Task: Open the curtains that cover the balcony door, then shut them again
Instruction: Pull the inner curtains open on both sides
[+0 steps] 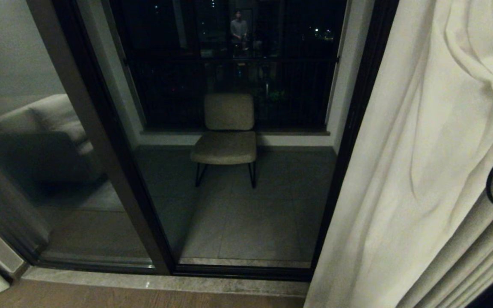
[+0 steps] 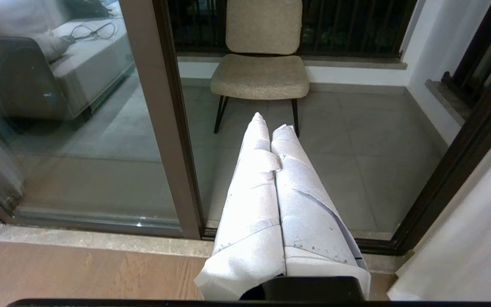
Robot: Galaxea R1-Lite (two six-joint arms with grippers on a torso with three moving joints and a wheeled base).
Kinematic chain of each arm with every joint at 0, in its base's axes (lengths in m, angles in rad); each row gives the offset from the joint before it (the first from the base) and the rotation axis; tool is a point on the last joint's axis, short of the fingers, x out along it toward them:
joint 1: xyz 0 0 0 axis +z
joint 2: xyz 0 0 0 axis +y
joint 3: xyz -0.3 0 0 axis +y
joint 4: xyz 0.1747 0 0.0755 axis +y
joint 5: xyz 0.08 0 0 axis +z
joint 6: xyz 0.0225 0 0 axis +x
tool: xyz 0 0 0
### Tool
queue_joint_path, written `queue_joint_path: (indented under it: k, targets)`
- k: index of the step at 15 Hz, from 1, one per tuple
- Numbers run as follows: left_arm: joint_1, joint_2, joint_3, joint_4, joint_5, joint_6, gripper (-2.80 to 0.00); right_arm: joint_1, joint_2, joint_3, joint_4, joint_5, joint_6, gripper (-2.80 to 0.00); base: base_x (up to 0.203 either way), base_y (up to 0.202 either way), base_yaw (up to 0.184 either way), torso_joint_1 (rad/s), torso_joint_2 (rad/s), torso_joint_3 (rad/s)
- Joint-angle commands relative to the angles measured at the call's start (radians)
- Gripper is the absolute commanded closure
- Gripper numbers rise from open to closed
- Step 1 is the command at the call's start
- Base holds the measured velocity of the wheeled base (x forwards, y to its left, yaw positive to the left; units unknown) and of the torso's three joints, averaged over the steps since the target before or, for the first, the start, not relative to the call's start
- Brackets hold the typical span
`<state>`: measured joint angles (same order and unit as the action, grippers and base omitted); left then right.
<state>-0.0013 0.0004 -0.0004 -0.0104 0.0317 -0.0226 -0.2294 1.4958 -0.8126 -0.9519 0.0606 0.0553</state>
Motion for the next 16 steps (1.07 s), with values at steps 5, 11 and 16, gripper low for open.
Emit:
queue_joint_path:
  k: [5,11,16]
  targets:
    - [0.0,0.0,-0.001,0.0,0.001,0.0,0.0,0.015,-0.02,0.01,-0.012,-0.002,-0.008,-2.8,0.0,0.0,0.0,0.0,0.0,0.0]
    - [0.0,0.0,-0.001,0.0,0.001,0.0,0.0,0.027,-0.188,0.197,0.001,0.001,-0.006,-2.8,0.0,0.0,0.0,0.0,0.0,0.0]
    - [0.0,0.0,0.0,0.0,0.001,0.0,0.0,0.126,-0.405,0.452,0.024,-0.003,-0.007,-2.8,0.0,0.0,0.0,0.0,0.0,0.0]
